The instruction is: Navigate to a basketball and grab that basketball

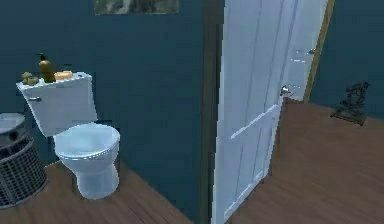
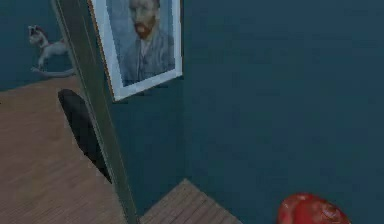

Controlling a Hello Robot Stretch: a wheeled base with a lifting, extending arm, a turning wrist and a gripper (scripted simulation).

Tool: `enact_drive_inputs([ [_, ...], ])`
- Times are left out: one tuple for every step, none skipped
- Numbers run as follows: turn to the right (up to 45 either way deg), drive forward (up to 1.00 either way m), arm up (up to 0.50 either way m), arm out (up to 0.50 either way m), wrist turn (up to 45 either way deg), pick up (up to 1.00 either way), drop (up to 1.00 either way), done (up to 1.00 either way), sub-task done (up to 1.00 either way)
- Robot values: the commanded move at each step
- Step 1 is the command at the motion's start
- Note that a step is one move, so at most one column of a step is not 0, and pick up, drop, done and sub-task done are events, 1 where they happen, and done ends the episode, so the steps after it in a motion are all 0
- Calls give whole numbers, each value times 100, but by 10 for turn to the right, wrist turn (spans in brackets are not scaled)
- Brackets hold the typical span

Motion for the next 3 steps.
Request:
enact_drive_inputs([
  [450,0,0,0,0,0,0,0,0],
  [90,0,0,0,0,0,0,0,0],
  [0,45,0,0,0,0,0,0,0],
])
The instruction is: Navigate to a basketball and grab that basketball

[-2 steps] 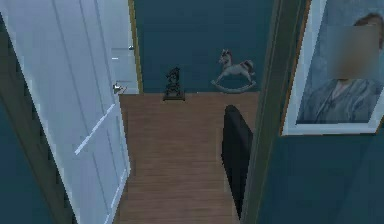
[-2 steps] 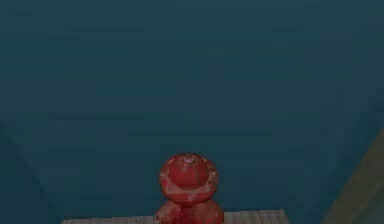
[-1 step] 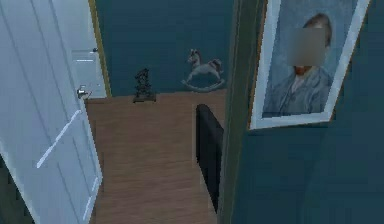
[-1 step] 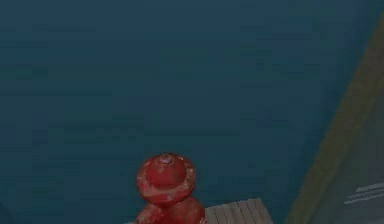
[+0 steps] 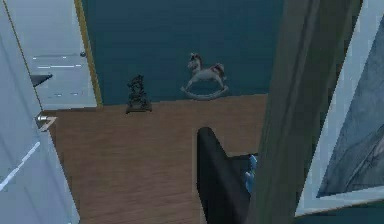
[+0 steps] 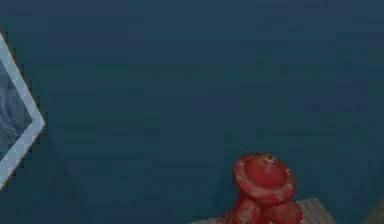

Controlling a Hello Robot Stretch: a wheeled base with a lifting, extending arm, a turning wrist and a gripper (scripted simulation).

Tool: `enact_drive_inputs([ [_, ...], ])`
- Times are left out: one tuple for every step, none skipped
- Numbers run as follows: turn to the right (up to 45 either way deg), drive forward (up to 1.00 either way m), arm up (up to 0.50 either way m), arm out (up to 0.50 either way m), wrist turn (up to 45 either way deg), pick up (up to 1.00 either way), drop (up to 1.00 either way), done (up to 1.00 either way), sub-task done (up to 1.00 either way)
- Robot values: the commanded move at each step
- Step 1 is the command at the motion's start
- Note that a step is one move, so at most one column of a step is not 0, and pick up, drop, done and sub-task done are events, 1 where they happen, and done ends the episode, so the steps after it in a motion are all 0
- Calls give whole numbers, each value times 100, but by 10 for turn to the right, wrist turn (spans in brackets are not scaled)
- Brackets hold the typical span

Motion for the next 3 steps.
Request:
enact_drive_inputs([
  [-450,0,0,0,0,0,0,0,0],
  [-270,0,0,0,0,0,0,0,0],
  [-30,0,0,0,0,0,0,0,0],
])
